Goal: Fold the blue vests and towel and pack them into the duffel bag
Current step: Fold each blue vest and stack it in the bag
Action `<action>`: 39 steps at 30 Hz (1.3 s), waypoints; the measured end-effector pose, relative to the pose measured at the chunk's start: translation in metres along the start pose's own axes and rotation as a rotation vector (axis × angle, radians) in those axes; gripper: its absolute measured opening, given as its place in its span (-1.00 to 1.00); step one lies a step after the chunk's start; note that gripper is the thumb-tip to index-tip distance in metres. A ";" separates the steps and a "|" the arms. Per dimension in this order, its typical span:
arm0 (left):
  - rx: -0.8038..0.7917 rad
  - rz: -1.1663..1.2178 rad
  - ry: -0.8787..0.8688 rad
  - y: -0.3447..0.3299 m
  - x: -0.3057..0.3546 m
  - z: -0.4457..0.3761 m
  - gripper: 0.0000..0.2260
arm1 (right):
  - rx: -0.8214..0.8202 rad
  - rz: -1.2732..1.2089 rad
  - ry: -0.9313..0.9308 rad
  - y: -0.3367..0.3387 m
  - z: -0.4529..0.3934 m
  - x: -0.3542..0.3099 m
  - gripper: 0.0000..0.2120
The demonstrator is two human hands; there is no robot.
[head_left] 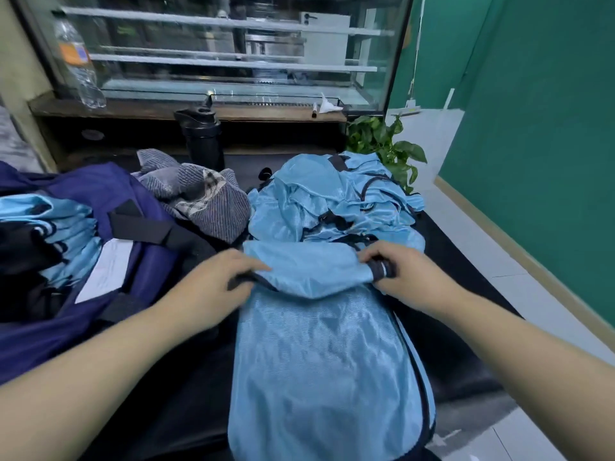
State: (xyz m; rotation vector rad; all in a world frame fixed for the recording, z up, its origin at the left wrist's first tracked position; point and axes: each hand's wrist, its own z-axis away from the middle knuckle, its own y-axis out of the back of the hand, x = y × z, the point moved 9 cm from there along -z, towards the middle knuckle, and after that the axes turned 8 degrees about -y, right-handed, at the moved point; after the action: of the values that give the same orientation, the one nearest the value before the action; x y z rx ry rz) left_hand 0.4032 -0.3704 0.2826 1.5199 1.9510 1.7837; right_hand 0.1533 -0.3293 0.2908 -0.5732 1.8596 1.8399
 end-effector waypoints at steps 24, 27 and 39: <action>-0.468 -0.058 -0.025 -0.159 0.098 -0.017 -0.44 | 0.136 0.152 -0.441 -0.008 0.054 0.090 -0.83; -0.393 0.209 0.116 -0.152 0.090 -0.018 -0.54 | 0.078 0.033 -0.294 -0.023 0.048 0.076 -0.81; -0.089 0.851 0.516 -0.134 0.065 -0.012 -0.69 | 0.059 -0.593 -0.220 -0.044 0.043 0.035 -0.66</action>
State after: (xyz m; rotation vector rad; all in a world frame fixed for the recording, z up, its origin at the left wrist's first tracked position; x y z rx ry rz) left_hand 0.2849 -0.3102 0.2136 2.2379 1.3969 2.7684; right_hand 0.1524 -0.2863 0.2351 -0.7670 1.3977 1.3858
